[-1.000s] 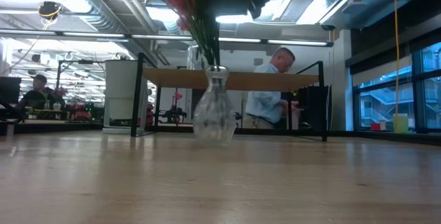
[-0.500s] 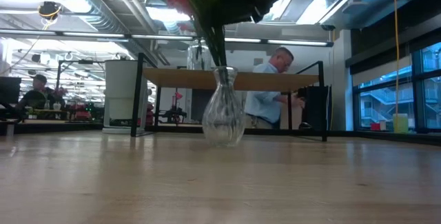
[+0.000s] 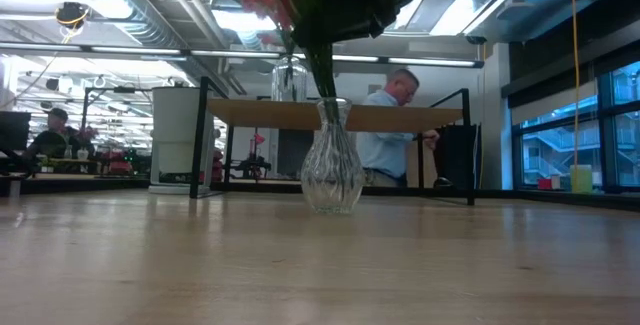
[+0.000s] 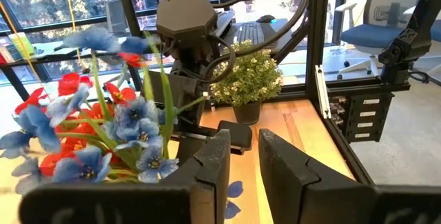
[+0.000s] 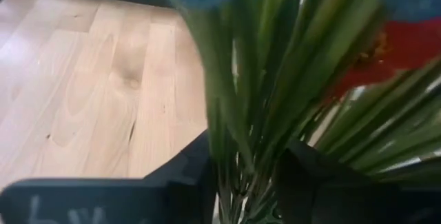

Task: Pick and place flowers into a vace then onto a shelf
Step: Put the blue flowers into the transparent vase

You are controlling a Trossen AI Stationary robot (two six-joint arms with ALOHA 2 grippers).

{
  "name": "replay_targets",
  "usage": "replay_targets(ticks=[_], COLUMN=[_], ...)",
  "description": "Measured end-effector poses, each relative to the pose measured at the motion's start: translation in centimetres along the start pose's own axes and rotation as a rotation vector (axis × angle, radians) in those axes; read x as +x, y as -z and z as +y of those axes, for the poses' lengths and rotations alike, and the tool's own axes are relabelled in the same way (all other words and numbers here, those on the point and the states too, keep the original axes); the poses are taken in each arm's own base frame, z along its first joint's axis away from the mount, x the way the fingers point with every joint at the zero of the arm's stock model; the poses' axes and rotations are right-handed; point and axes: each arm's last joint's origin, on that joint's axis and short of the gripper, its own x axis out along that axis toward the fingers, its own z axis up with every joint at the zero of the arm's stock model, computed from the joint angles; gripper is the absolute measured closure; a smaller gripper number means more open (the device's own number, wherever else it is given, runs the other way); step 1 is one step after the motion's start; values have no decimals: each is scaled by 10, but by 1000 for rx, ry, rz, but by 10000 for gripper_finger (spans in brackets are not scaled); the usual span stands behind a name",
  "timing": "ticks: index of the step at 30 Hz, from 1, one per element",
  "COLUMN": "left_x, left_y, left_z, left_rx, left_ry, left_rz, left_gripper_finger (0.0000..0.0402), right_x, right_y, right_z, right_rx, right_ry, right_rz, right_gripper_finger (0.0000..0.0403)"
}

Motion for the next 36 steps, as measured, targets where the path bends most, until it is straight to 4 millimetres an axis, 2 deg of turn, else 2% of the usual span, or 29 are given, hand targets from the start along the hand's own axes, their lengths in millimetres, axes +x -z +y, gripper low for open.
replay_targets(ticks=[5,20,27,30,36], left_x=[0,0,0,0,0], left_y=[0,0,0,0,0], left_z=[0,0,0,0,0], left_rx=[-1,7,9,9,9], left_ry=[0,-1,-3,-3,-3], left_rz=[0,0,0,0,0], left_gripper_finger=[331,329,332,333,331], right_x=[0,-5,-5,-6,-7], right_y=[0,12,6,3,3], right_z=[0,1,3,3,2], right_rx=[-1,43,51,54,87], right_ry=[0,-2,-83,-91,-84], right_rz=[2,131,119,110,154], right_gripper_finger=[269,267,262,241,172])
